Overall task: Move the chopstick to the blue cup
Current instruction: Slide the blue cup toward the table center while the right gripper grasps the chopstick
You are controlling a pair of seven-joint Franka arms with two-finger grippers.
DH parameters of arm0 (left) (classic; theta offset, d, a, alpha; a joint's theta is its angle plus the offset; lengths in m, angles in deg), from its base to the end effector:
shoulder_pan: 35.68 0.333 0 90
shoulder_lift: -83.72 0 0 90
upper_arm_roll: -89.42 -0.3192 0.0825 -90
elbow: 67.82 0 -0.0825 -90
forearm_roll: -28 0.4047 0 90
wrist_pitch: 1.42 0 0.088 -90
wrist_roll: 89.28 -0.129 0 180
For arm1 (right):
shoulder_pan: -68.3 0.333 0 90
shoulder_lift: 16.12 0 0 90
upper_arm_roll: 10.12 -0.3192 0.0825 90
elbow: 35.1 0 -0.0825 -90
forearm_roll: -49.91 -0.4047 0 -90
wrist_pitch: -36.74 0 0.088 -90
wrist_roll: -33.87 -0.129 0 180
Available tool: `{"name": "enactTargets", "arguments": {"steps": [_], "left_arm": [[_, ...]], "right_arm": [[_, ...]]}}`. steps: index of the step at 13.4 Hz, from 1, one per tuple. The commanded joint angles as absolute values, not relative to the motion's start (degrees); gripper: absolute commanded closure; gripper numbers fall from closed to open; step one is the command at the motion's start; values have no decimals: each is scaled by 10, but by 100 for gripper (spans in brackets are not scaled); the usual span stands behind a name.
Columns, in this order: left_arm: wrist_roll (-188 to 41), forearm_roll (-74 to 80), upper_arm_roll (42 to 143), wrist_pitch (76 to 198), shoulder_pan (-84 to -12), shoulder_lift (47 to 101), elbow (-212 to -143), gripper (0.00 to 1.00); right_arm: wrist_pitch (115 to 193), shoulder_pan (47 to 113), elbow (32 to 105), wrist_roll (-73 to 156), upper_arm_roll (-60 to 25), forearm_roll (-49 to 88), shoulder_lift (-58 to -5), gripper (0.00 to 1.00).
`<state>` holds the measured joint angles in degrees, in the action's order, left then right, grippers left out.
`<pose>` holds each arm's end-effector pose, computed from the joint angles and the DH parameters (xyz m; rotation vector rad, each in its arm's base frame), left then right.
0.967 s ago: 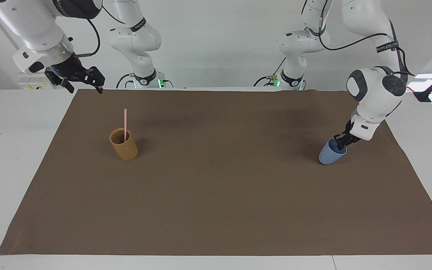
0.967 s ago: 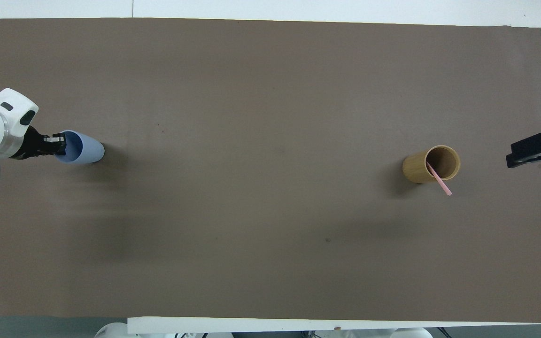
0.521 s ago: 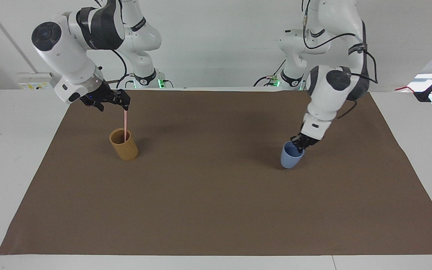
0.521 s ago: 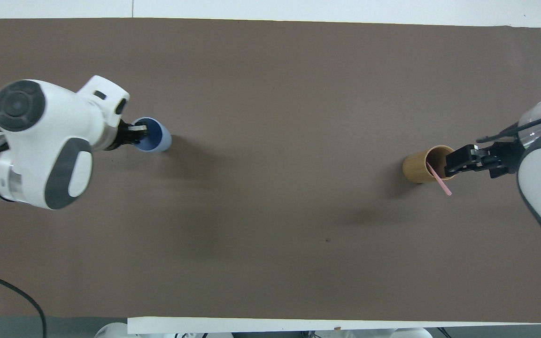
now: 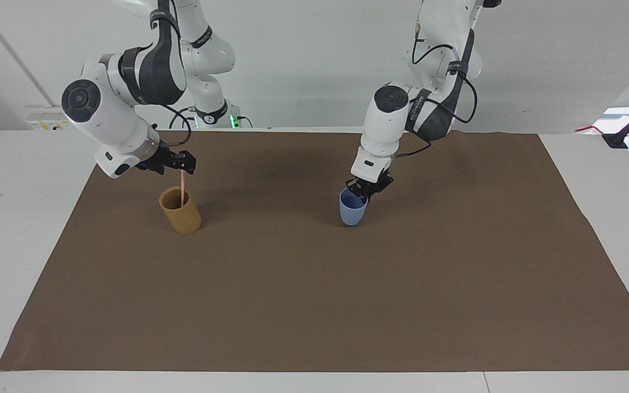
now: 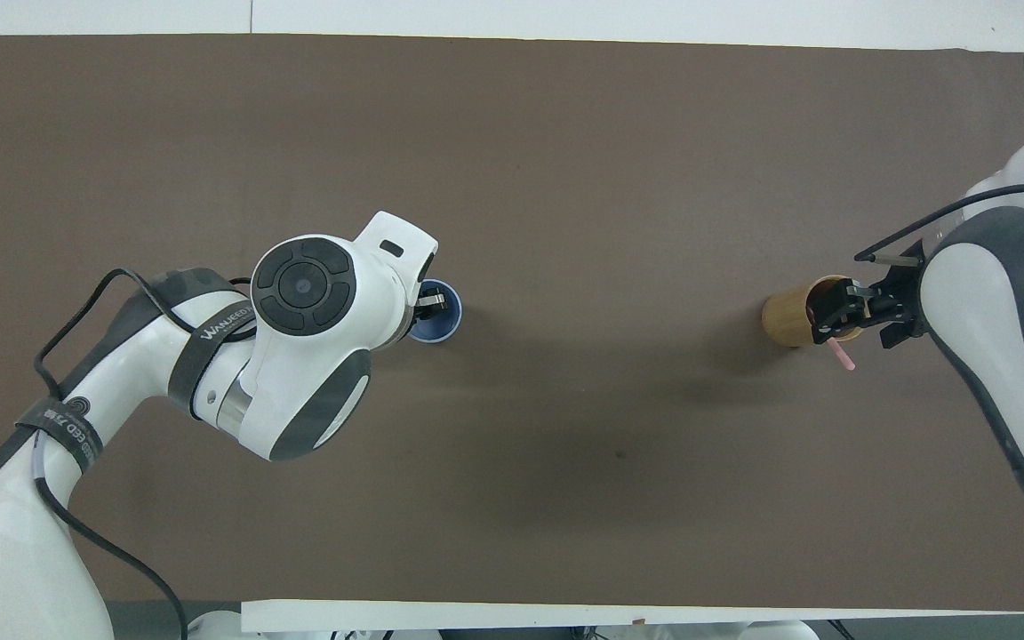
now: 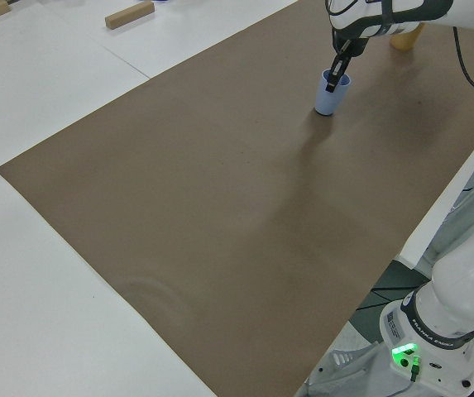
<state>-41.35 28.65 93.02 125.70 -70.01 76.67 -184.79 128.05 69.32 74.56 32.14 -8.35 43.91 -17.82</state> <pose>0.4719 -0.3665 0.3577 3.0940 0.2615 0.0634 0.5377 0.0063 0.4283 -2.9946 0.0964 0.5309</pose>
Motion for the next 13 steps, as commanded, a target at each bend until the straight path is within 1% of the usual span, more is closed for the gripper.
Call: {"name": "enactTargets", "arguments": {"steps": [1,2,5,6,7,8,10,12,13], "left_arm": [[-409,286,922,1231,-711,762,-1830,5],[-409,288,921,1200,-710,769,-1817,0],[-414,293,913,1060,-692,784,-1723,0],[-417,295,907,1031,-666,788,-1697,0],[-440,301,902,993,-638,804,-1667,0],[-508,310,897,965,-594,823,-1647,0],[-651,310,896,919,-495,851,-1618,0],[-763,310,897,883,-431,850,-1579,0],[-788,310,897,878,-416,849,-1574,0]], "right_arm": [[1274,686,760,318,-87,429,-177,22],[1269,684,761,318,-87,429,-177,26],[1263,679,762,320,-87,429,-176,45],[1260,679,763,320,-87,429,-175,52],[1256,679,762,320,-87,429,-175,61],[1255,679,763,320,-87,429,-175,67],[1252,681,763,319,-87,429,-174,69],[1252,683,764,319,-87,429,-174,69],[1252,685,764,319,-87,429,-173,69]]}}
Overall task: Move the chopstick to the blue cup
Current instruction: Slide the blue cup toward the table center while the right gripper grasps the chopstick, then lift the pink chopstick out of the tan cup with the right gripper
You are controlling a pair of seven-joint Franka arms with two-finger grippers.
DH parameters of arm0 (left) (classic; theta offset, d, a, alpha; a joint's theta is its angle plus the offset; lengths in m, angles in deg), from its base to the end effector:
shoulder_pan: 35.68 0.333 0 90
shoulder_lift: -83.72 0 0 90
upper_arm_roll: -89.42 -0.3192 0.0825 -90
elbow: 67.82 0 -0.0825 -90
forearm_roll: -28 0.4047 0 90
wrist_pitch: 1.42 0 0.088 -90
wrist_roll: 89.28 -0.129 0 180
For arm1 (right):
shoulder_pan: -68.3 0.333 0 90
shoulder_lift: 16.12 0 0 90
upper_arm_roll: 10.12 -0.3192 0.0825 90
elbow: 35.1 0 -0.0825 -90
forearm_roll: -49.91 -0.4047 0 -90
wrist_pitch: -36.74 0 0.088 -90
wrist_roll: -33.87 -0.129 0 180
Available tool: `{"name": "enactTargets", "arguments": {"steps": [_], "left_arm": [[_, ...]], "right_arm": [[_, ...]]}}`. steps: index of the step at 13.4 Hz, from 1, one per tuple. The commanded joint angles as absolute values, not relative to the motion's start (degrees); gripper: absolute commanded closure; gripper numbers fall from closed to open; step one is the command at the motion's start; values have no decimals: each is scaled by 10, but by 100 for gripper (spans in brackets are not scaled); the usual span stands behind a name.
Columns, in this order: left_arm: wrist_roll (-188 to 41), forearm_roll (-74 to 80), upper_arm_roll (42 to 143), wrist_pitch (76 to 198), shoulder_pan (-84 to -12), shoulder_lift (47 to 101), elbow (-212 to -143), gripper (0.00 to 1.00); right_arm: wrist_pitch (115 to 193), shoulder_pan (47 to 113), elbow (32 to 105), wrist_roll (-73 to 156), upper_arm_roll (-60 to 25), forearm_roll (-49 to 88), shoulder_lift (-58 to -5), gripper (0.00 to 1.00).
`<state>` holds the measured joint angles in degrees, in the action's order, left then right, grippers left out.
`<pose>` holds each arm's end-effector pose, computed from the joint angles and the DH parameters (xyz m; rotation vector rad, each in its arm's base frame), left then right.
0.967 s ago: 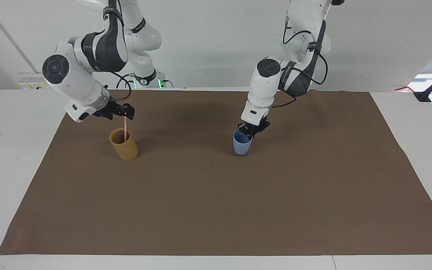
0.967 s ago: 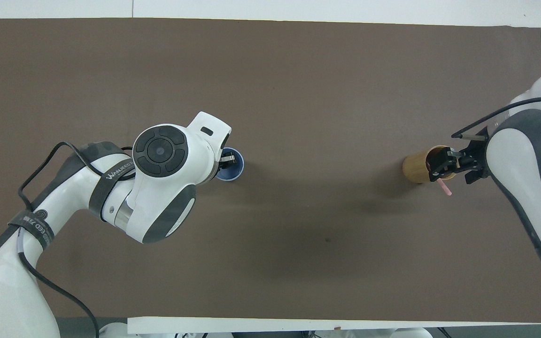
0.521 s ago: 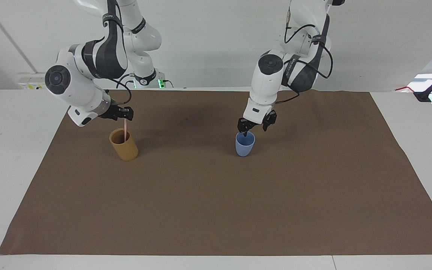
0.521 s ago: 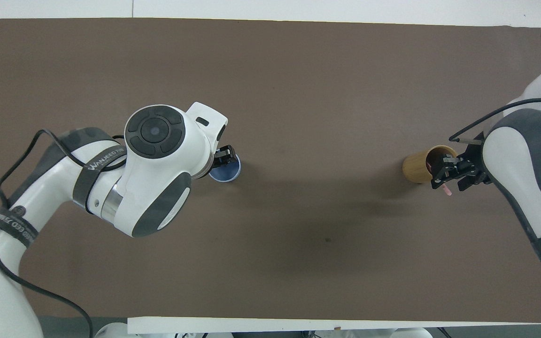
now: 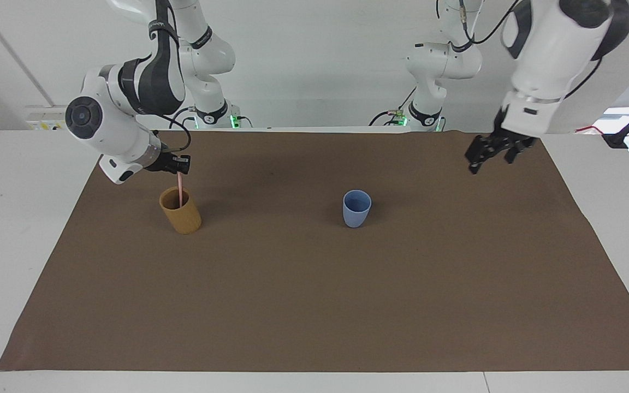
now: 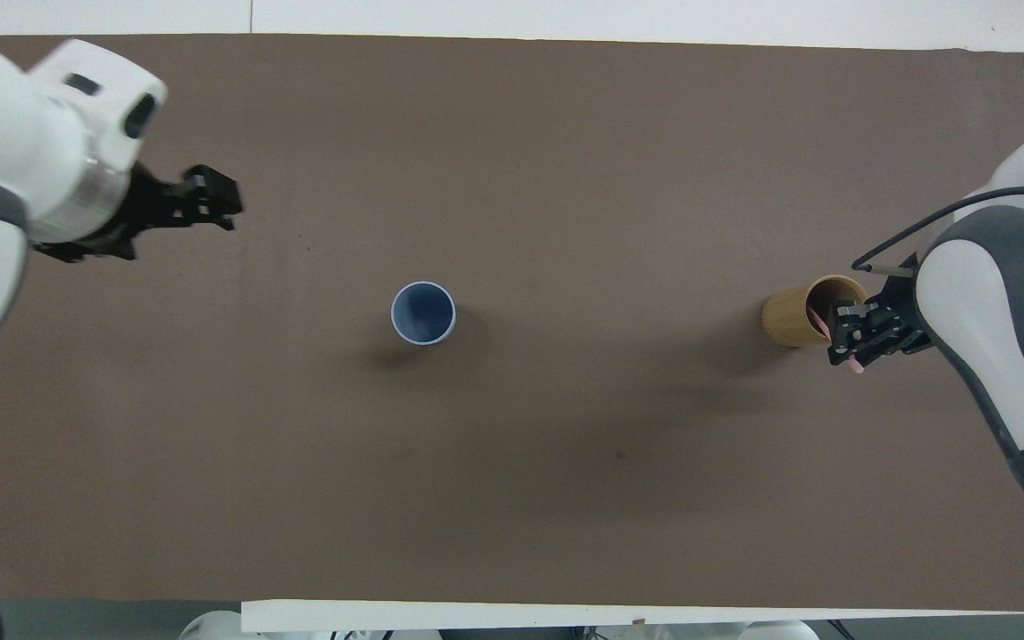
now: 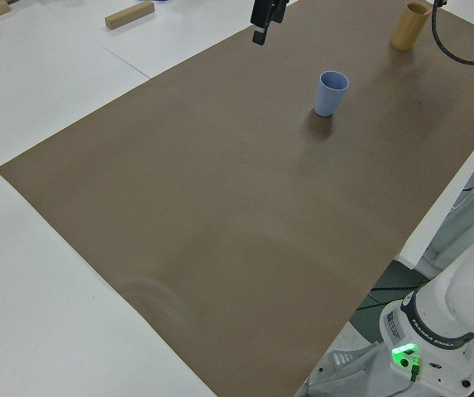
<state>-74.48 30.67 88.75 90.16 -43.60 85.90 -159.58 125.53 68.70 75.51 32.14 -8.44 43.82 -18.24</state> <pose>0.5631 -0.0656 0.6149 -3.0956 -0.2035 -0.0668 0.5279 0.0022 0.4157 -2.9717 0.1086 0.6310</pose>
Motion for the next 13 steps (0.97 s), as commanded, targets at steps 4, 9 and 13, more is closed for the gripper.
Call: {"name": "enactTargets", "arguments": {"steps": [4,9,13], "left_arm": [[-791,300,897,869,-414,849,-1574,0],[-827,294,898,816,-419,846,-1556,0],[-850,292,898,816,-416,852,-1567,0]], "right_arm": [[1248,684,766,319,-87,429,-173,90],[1196,683,707,321,-86,439,-193,100],[1065,683,562,322,-86,473,-216,100]]}}
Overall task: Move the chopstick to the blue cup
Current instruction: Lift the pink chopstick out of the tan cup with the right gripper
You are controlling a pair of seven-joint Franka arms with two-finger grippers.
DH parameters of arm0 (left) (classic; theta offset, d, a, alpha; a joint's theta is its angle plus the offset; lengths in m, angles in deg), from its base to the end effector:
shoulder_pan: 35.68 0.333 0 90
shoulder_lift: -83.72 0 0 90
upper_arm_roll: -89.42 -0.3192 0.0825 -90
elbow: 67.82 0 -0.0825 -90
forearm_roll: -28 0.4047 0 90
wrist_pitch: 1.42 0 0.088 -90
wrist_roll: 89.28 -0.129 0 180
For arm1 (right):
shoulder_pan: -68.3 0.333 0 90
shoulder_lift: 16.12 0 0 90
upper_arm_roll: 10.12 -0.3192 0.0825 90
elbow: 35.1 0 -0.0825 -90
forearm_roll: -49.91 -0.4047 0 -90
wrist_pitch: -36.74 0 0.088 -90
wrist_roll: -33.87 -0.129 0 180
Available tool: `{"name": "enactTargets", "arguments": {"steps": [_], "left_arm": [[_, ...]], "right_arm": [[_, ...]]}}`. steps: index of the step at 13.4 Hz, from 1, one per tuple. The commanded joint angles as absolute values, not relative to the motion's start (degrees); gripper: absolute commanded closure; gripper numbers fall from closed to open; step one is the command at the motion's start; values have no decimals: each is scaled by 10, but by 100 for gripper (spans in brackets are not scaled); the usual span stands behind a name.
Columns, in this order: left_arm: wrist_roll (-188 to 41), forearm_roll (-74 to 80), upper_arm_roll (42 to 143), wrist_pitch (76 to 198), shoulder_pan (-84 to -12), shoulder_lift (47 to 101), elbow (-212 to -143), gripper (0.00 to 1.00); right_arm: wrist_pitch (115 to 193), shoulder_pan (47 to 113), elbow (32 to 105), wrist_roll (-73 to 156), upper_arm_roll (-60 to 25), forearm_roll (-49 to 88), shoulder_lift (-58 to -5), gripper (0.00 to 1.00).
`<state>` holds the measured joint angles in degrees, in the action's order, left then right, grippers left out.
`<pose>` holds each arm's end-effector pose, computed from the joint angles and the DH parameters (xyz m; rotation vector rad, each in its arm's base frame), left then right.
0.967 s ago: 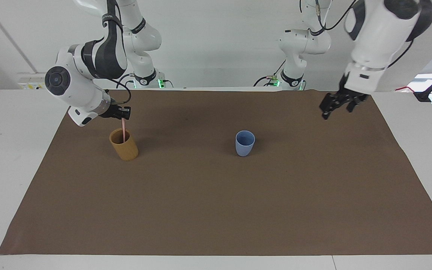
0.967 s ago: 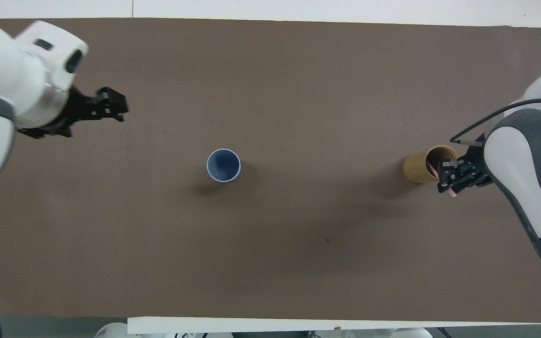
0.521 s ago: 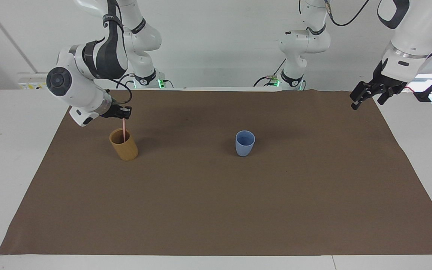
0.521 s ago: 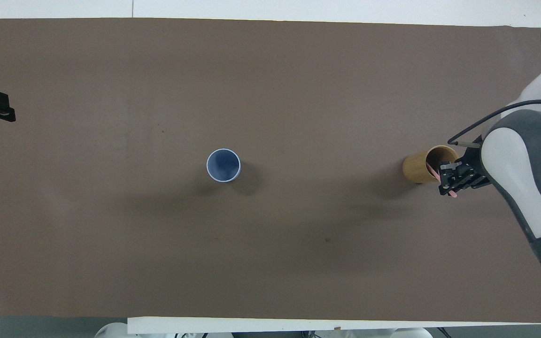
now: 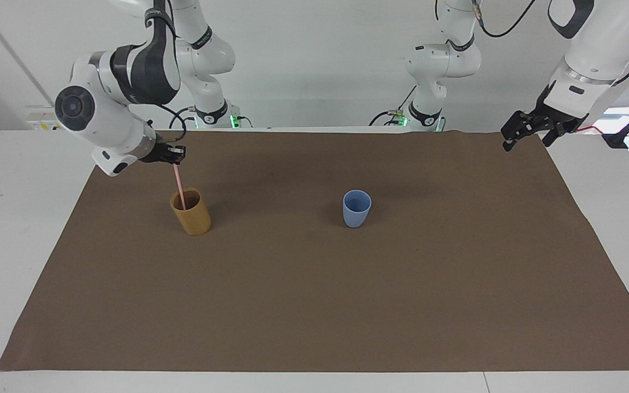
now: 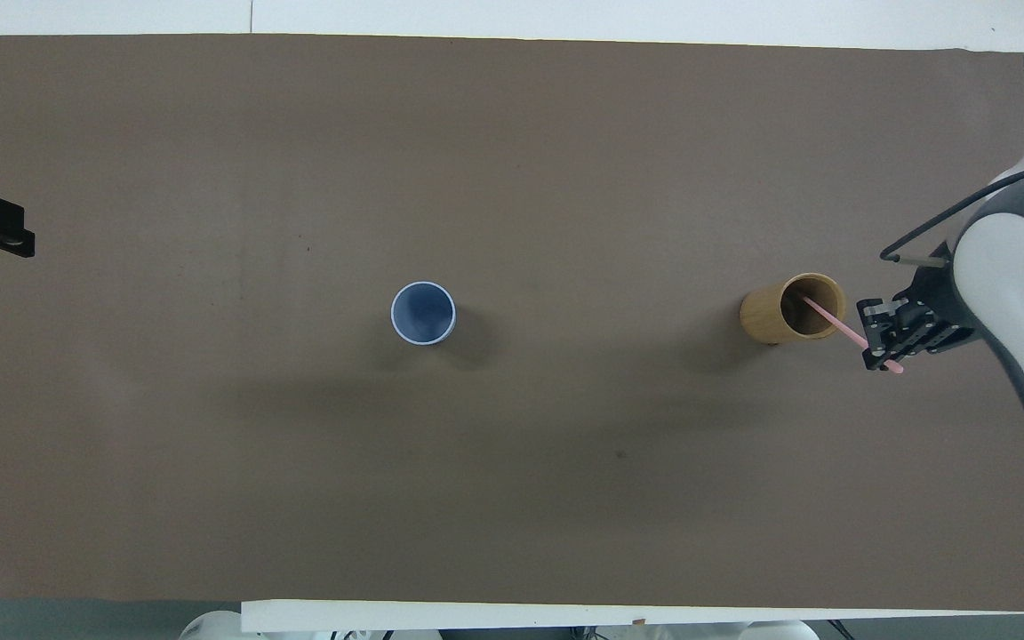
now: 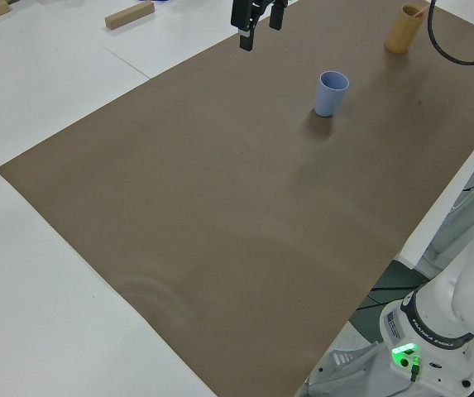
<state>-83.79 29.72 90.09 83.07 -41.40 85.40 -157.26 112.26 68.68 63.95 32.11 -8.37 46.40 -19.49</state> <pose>0.5518 -0.0578 0.6190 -3.1044 0.0212 0.0833 0.5343 -0.0035 0.4857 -2.9980 0.0808 0.7175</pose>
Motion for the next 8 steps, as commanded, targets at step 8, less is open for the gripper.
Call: {"name": "enactTargets", "arguments": {"steps": [8], "left_arm": [[-850,292,898,821,-414,856,-1577,0]], "right_arm": [[956,771,400,194,-117,321,-228,100]]}}
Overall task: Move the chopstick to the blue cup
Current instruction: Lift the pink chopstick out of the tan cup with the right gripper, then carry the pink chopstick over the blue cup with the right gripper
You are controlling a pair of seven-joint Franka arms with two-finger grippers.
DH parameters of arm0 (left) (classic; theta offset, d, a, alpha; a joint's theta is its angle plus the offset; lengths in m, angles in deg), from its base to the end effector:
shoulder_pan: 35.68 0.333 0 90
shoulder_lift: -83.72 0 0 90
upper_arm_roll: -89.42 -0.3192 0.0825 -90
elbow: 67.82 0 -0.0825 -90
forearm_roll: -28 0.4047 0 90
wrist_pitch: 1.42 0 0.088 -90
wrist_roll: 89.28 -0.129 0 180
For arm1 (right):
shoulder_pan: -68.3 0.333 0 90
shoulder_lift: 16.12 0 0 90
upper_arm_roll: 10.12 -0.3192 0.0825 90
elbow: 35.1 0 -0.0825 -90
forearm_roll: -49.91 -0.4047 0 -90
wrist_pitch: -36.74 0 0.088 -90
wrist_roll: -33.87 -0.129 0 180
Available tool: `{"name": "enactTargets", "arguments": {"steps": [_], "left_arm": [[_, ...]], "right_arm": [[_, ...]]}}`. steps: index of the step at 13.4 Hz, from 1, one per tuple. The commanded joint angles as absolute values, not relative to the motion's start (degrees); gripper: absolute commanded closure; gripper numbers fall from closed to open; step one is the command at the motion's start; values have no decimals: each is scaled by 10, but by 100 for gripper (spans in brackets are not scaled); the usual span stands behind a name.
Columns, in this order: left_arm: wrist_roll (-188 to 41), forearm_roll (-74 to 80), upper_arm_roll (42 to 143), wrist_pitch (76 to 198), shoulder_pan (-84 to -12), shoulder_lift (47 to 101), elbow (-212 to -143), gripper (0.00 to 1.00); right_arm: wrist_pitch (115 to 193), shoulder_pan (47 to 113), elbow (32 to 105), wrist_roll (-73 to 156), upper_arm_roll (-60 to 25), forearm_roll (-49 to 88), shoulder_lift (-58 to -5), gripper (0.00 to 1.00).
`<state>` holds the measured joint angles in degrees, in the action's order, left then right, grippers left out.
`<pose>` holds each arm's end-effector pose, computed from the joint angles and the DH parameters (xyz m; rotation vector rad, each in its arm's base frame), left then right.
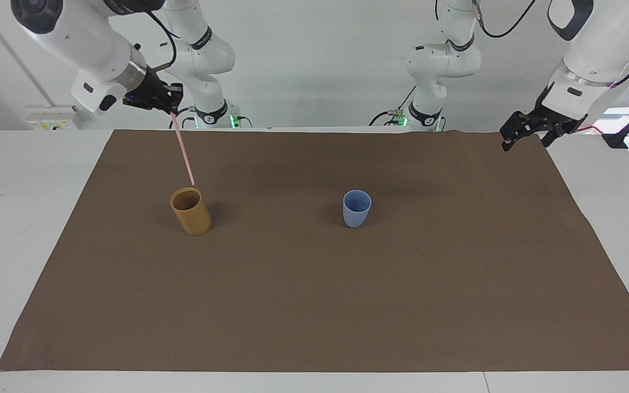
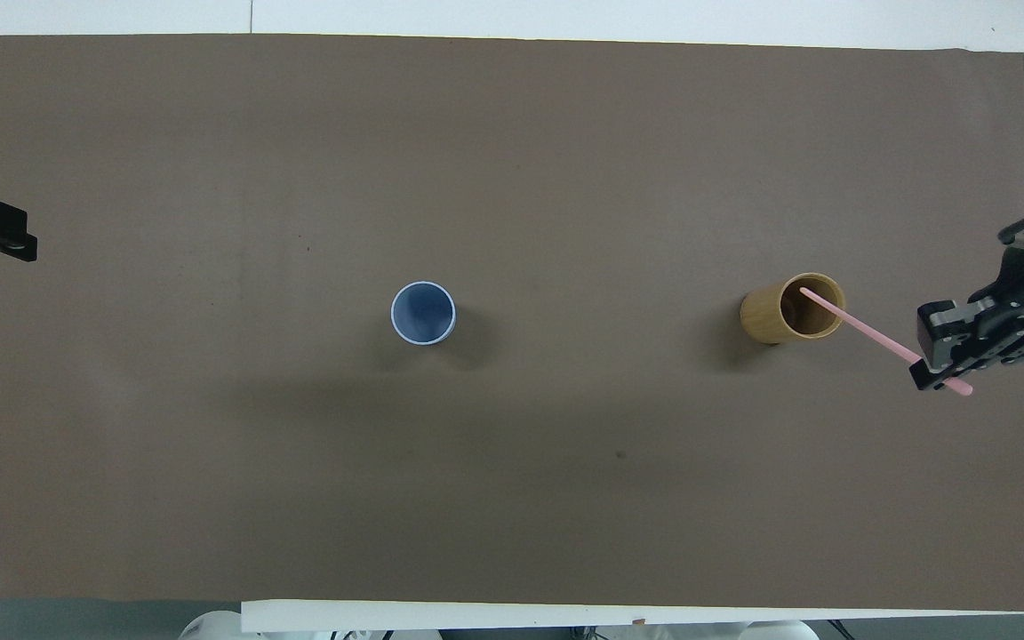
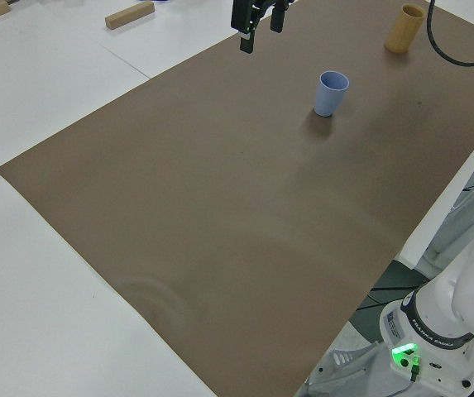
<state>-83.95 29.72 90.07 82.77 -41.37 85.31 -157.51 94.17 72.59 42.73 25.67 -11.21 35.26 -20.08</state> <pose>0.5514 -0.0572 0.6156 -3.1028 0.0242 0.1006 0.5134 0.0876 0.6365 -2.8772 -0.0613 0.6582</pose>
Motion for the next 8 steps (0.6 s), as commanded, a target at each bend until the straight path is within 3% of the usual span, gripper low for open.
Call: {"name": "enactTargets", "arguments": {"steps": [1,3,8], "left_arm": [[-850,292,898,822,-414,855,-1577,0],[-850,292,898,822,-414,856,-1577,0],[-850,292,898,822,-414,855,-1577,0]], "right_arm": [[987,813,402,155,-118,291,-228,100],[1072,885,432,32,-121,238,-226,100],[1256,981,522,-73,-121,167,-234,100]]}}
